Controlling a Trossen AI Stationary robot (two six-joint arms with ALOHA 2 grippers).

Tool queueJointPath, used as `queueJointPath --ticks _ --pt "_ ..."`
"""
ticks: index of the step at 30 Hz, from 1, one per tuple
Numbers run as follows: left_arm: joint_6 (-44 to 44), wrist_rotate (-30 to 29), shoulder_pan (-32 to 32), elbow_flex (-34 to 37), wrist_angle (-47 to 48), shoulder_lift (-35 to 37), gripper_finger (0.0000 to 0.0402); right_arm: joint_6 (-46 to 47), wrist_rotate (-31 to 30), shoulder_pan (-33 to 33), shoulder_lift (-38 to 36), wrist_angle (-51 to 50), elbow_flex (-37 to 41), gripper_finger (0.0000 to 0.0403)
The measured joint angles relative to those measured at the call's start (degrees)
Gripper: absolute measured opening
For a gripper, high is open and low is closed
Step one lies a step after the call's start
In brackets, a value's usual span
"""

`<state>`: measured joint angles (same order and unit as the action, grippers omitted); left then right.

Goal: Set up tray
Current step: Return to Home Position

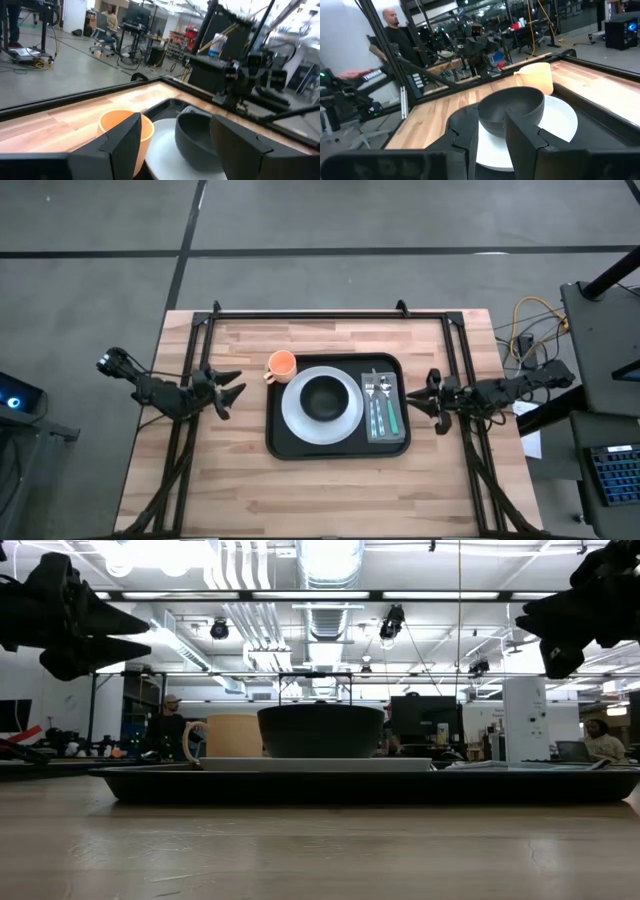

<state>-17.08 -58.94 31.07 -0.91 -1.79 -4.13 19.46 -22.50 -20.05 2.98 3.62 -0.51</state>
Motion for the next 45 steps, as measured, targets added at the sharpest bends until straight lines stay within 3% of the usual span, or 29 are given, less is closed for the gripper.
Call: queueJointPath --ticks 5,19,45 --pt "0.00 0.00 0.00 0.03 0.01 3.94 0.0217 -0.11 -0.01 0.00 -2.94 0.01 0.00 0.0084" --pt "0.00 0.13 0.02 0.20 -0.37 3.52 0.0217 -0.02 -0.02 -0.04 -2.54 -0.07 0.00 0.0074" --pt "0.00 0.22 0.02 0.22 -0.38 -10.95 0.0217 0.00 -0.02 -0.04 -2.45 -0.16 -0.02 0.0077"
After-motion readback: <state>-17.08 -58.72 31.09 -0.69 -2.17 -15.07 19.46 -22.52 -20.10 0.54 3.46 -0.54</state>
